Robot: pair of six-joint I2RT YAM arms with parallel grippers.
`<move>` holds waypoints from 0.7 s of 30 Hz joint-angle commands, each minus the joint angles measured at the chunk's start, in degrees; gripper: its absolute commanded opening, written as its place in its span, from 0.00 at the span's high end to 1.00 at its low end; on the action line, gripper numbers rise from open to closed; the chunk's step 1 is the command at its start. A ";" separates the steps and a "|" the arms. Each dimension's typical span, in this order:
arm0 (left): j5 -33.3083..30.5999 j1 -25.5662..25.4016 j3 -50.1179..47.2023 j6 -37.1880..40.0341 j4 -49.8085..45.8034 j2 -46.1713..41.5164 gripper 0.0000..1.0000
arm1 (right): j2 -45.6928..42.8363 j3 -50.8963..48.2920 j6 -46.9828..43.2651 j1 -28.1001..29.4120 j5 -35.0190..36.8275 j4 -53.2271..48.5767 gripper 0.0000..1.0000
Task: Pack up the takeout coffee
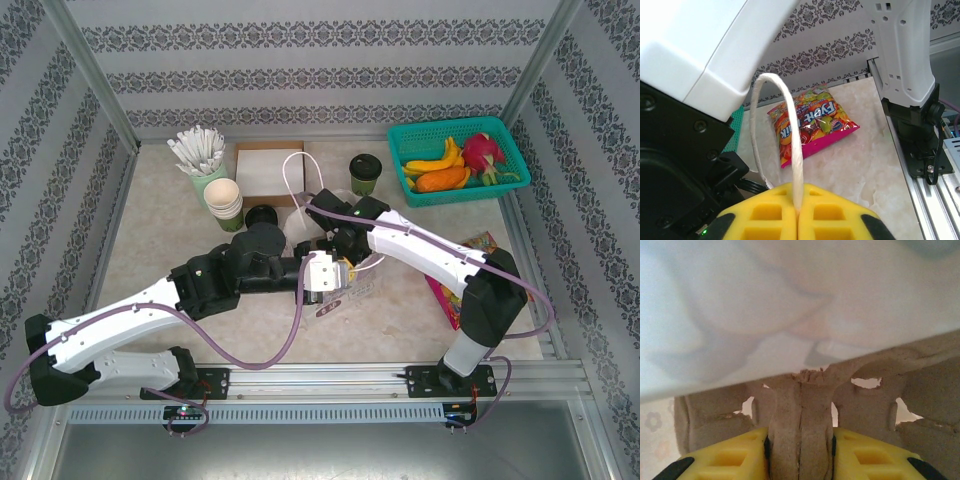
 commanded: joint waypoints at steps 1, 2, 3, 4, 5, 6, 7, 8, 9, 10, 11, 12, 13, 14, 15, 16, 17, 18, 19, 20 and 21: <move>-2.02 -0.26 2.63 -1.71 -3.70 -0.78 0.52 | -0.25 -1.89 0.79 1.03 2.28 0.82 0.65; -2.19 0.42 2.78 -2.69 -4.93 -1.56 0.45 | -0.66 -2.06 0.77 1.07 2.28 1.17 0.65; -2.19 1.43 2.29 -4.07 -5.67 -2.91 0.38 | -1.13 -2.25 0.86 1.11 2.23 1.51 0.65; -2.07 2.61 1.35 -5.46 -5.61 -4.46 0.34 | -1.40 -2.34 0.78 1.16 2.19 1.77 0.65; -1.48 4.28 -0.35 -7.64 -5.10 -6.47 0.30 | -1.73 -2.51 0.59 1.16 2.28 2.01 0.66; -1.02 6.31 -2.23 -9.93 -4.45 -8.73 0.27 | -1.99 -2.60 0.43 1.25 2.38 2.21 0.66; -1.06 8.46 -3.94 -12.49 -3.83 -10.81 0.24 | -2.13 -2.70 0.21 1.25 2.52 2.31 0.66; -1.30 10.37 -5.17 -14.79 -3.62 -12.55 0.22 | -2.22 -2.78 0.03 1.25 2.56 2.33 0.66; -2.84 12.75 -6.25 -17.51 -3.57 -14.05 0.20 | -2.29 -2.85 -0.03 1.27 2.59 2.33 0.66; -4.95 14.61 -6.71 -19.91 -4.00 -15.05 0.19 | -2.31 -2.92 -0.26 1.33 2.60 2.51 0.66; -7.21 16.62 -6.61 -22.48 -5.26 -15.67 0.19 | -2.39 -3.00 -0.40 1.38 2.61 2.65 0.66; -8.48 18.78 -6.12 -25.00 -6.60 -15.68 0.18 | -2.32 -3.05 -0.53 1.34 2.57 2.84 0.66; -8.74 21.74 -5.17 -28.58 -8.59 -15.20 0.18 | -2.24 -3.05 -0.55 1.41 2.48 2.96 0.66; -7.60 25.21 -3.87 -31.72 -10.49 -14.24 0.22 | -2.23 -3.00 -0.66 1.42 2.41 3.02 0.66; -6.41 28.09 -2.75 -34.64 -11.51 -13.14 0.25 | -2.12 -2.96 -0.83 1.42 2.33 3.12 0.66; -5.06 30.41 -1.90 -37.32 -12.01 -11.89 0.28 | -2.05 -2.96 -0.89 1.50 2.36 3.27 0.66; -3.44 32.24 -1.12 -38.82 -12.50 -10.64 0.29 | -2.05 -3.04 -0.97 1.51 2.37 3.45 0.66; -1.33 33.65 -0.21 -39.62 -12.99 -9.20 0.29 | -2.05 -3.05 -1.01 1.52 2.39 3.70 0.66; 0.71 34.90 0.98 -40.16 -13.51 -7.53 0.30 | -1.96 -3.05 -1.06 1.51 2.48 3.81 0.66; 2.13 35.70 2.10 -40.56 -13.70 -5.62 0.30 | -1.96 -3.13 -0.96 1.51 2.51 4.14 0.66; 3.83 36.27 3.33 -40.60 -13.81 -3.59 0.30 | -1.96 -3.29 -0.90 1.51 2.51 4.41 0.66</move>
